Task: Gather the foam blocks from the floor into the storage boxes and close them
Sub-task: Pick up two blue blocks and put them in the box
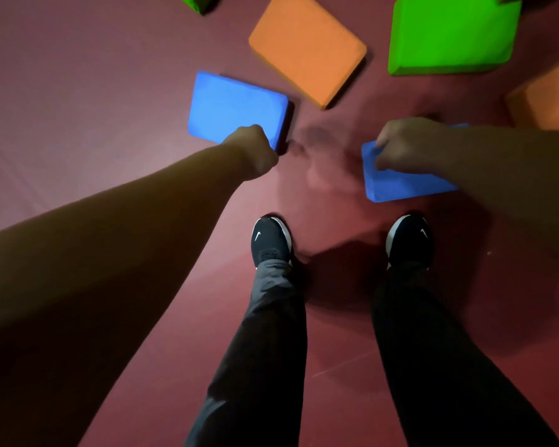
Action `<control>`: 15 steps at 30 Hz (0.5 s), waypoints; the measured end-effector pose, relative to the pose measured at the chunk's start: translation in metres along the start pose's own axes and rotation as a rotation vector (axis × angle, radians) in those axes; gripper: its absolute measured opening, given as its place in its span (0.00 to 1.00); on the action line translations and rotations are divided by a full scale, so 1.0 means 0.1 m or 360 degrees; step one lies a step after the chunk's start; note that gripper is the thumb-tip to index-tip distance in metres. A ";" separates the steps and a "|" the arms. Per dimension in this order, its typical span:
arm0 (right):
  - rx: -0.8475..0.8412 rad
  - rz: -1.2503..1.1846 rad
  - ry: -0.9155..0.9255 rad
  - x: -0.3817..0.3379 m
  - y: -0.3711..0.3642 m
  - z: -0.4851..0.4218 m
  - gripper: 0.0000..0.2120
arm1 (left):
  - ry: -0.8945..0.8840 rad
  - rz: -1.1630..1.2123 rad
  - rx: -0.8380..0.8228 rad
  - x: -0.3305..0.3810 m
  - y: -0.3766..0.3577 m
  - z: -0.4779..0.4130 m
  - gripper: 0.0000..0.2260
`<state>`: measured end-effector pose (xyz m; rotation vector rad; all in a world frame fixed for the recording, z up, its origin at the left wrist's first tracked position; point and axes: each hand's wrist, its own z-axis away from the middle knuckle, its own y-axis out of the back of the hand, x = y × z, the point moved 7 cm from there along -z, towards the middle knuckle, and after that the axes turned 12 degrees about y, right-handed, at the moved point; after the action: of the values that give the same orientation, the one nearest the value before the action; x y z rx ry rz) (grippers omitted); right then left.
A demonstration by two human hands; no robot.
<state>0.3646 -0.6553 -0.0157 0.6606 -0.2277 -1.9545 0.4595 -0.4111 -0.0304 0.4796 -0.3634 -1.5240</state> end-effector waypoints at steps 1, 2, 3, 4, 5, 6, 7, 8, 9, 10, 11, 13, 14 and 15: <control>0.0018 0.0041 -0.0018 0.09 -0.05 -0.12 0.12 | 0.0010 0.0015 0.0016 0.03 -0.07 -0.15 0.12; 0.0048 0.0067 -0.0031 0.17 -0.09 -0.23 0.14 | 0.0010 0.0003 0.0024 0.06 -0.14 -0.29 0.20; 0.0090 0.0096 -0.0038 0.24 -0.13 -0.34 0.19 | -0.0013 -0.0022 0.0059 0.12 -0.18 -0.41 0.25; 0.0113 0.0165 -0.0051 0.30 -0.16 -0.45 0.24 | -0.0061 -0.0061 0.0112 0.19 -0.21 -0.51 0.29; 0.0114 0.0263 -0.0061 0.36 -0.21 -0.55 0.30 | -0.0119 -0.0098 0.0165 0.27 -0.22 -0.59 0.30; 0.0093 0.0357 -0.0064 0.42 -0.28 -0.65 0.36 | -0.0190 -0.0129 0.0226 0.36 -0.22 -0.65 0.30; 0.0069 0.0413 -0.0070 0.47 -0.34 -0.75 0.40 | -0.0253 -0.0176 0.0285 0.43 -0.22 -0.73 0.31; 0.0034 0.0437 -0.0099 0.52 -0.41 -0.82 0.43 | -0.0291 -0.0230 0.0333 0.50 -0.22 -0.81 0.32; 0.0003 0.0457 -0.0112 0.56 -0.48 -0.89 0.45 | -0.0306 -0.0289 0.0365 0.54 -0.22 -0.92 0.35; -0.0016 0.0502 -0.0111 0.60 -0.54 -0.95 0.45 | -0.0310 -0.0363 0.0383 0.57 -0.22 -1.01 0.38; -0.0013 0.0576 -0.0097 0.61 -0.59 -0.99 0.44 | -0.0304 -0.0443 0.0401 0.58 -0.23 -1.10 0.41; 0.0049 0.0783 -0.0032 0.61 -0.64 -1.03 0.40 | -0.0272 -0.0588 0.0440 0.58 -0.24 -1.26 0.46; 0.0069 0.0840 -0.0001 0.60 -0.66 -1.05 0.39 | -0.0254 -0.0644 0.0455 0.57 -0.26 -1.31 0.47; 0.0059 0.0851 0.0019 0.61 -0.68 -1.07 0.39 | -0.0247 -0.0687 0.0478 0.56 -0.27 -1.38 0.48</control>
<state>0.3497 -0.6634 -0.1551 0.5647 -0.3910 -1.4359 0.5078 -0.4569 -0.1663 0.7102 -0.6457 -1.9427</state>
